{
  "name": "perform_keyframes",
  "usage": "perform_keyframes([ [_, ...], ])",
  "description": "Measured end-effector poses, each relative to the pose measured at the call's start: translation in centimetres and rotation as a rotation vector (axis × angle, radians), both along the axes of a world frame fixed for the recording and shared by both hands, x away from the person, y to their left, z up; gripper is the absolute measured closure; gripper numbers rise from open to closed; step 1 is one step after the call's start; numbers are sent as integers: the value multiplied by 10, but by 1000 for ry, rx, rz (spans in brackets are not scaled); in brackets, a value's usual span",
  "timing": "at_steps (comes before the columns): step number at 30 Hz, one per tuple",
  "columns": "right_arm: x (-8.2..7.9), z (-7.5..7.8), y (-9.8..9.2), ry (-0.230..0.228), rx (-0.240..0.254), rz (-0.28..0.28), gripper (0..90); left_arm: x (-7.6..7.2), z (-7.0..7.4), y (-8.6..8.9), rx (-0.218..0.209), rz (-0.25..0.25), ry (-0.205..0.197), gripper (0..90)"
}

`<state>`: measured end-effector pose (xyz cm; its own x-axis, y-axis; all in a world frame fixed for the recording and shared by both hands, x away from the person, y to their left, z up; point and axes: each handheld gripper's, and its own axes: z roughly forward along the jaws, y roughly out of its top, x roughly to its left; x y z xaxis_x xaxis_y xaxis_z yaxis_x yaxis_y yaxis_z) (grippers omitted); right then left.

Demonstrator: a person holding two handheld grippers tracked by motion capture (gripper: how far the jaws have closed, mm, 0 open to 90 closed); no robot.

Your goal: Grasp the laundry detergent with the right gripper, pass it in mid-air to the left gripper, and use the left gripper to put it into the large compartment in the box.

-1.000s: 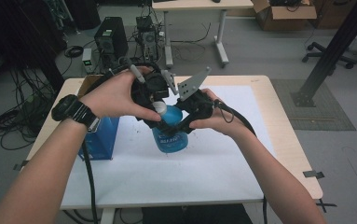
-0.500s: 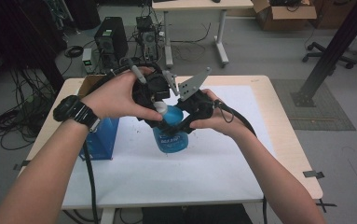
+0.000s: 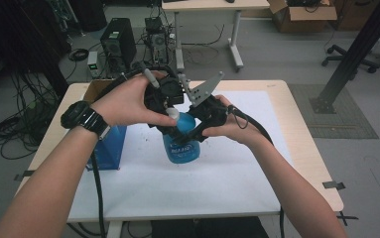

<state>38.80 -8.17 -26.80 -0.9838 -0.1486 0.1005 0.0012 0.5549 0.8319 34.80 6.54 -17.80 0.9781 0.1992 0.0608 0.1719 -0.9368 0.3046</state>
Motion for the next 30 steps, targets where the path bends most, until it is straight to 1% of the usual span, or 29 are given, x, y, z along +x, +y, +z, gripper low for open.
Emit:
perform_keyframes([
  [1,0,0,0,6,1,1,372,1,1,0,0,4,4,380],
  [3,0,-1,1,18,0,8,238,3,3,0,6,13,5,380],
  [4,-1,-3,2,9,-9,5,182,4,5,0,14,16,2,380],
  [6,-3,-7,2,-10,-29,-12,109,6,10,1,19,34,-4,380],
  [7,-2,-9,1,-12,-32,-25,79,7,13,2,25,46,-3,380],
  [8,-1,-10,0,-9,-34,-38,70,9,16,3,29,64,-2,380],
  [9,1,-11,-3,-9,-34,-48,67,9,16,3,29,64,-2,380],
  [10,1,-11,-3,-9,-34,-48,67,10,19,5,33,85,1,380],
  [11,2,-12,-6,-8,-32,-57,59,12,22,8,36,106,3,380],
  [12,6,-14,-14,-1,-37,-82,42,13,26,10,34,130,6,380],
  [15,10,-15,-23,1,-39,-97,29,18,36,19,38,208,16,380],
  [17,13,-16,-33,-1,-42,-118,21,23,42,25,40,271,15,381],
  [19,17,-18,-43,4,-57,-139,20,27,48,32,49,352,9,381],
  [21,19,-20,-54,8,-83,-166,21,32,54,40,56,441,-3,381],
  [22,21,-22,-59,5,-87,-180,21,35,57,44,60,479,-9,380],
  [26,23,-27,-80,3,-124,-224,21,43,69,65,53,679,-28,381],
  [28,24,-30,-90,-9,-155,-237,22,47,73,77,41,776,-33,381],
  [30,25,-33,-100,-10,-179,-251,24,50,78,89,29,876,-37,380],
])
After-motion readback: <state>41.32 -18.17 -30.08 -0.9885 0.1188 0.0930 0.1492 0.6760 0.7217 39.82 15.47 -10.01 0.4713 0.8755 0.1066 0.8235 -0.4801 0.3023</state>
